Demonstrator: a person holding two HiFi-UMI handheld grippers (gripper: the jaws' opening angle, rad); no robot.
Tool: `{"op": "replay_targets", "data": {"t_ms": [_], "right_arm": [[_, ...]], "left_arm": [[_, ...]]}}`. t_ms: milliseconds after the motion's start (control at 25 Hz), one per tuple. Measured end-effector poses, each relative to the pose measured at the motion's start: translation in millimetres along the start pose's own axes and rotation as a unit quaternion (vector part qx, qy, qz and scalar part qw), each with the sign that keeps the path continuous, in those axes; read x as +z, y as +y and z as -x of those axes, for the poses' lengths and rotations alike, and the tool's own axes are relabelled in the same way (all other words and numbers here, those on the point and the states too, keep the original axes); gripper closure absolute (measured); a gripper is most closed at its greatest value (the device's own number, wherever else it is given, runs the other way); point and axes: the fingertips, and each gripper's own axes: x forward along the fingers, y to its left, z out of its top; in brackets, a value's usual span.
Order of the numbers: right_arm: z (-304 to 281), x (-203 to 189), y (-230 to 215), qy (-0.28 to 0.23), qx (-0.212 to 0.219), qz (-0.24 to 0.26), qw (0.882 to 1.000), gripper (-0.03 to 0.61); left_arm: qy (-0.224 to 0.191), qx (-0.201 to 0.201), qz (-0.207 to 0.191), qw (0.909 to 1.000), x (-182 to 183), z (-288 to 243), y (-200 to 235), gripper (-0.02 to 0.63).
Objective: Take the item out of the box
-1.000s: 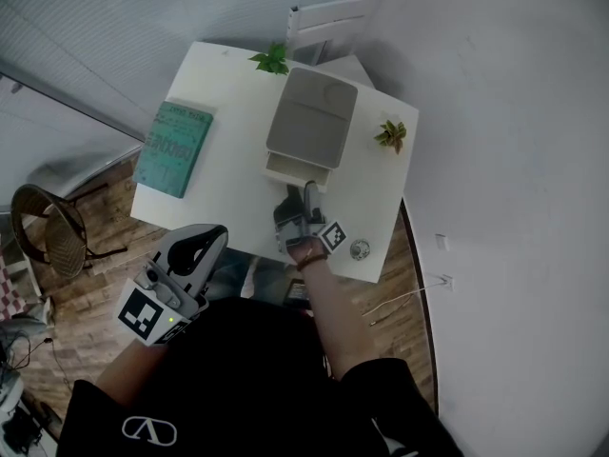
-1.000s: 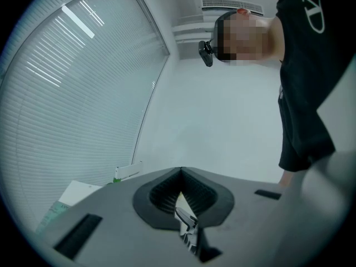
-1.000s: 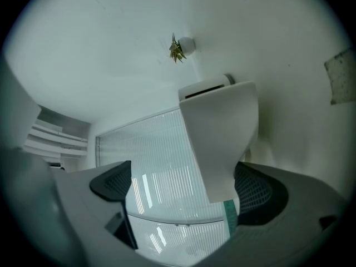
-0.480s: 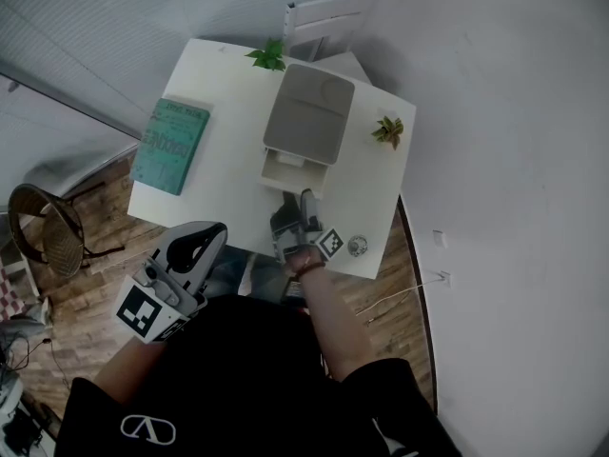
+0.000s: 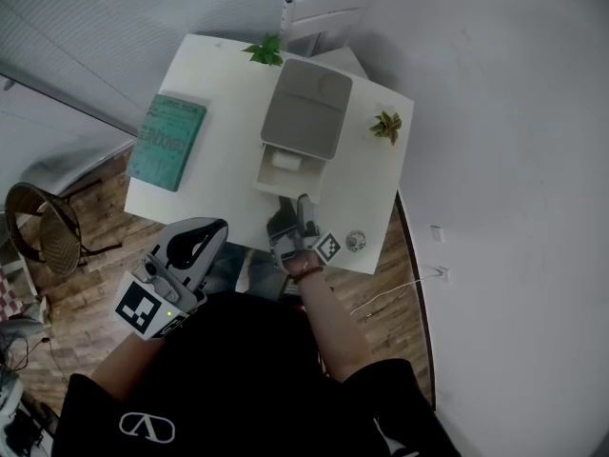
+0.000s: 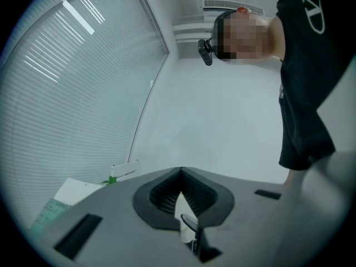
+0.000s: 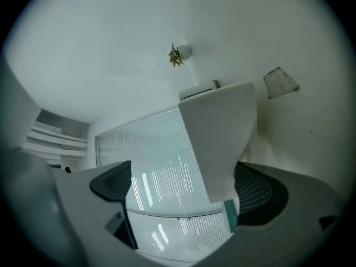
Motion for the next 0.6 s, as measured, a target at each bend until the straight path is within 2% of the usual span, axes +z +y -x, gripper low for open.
{"op": "replay_targets", "data": {"t_ms": [320, 600], "right_arm": [[8, -10, 3, 0.004, 0.004, -0.007, 1.000, 0.014], [20, -11, -3, -0.003, -0.010, -0.015, 1.000, 0.014]], "left_arm": [[0.003, -0.009, 0.001, 1.0000, -3, -3, -1, 0.609], [0.004, -0.014, 0.001, 0.9999, -4, -4, 0, 0.609]]}}
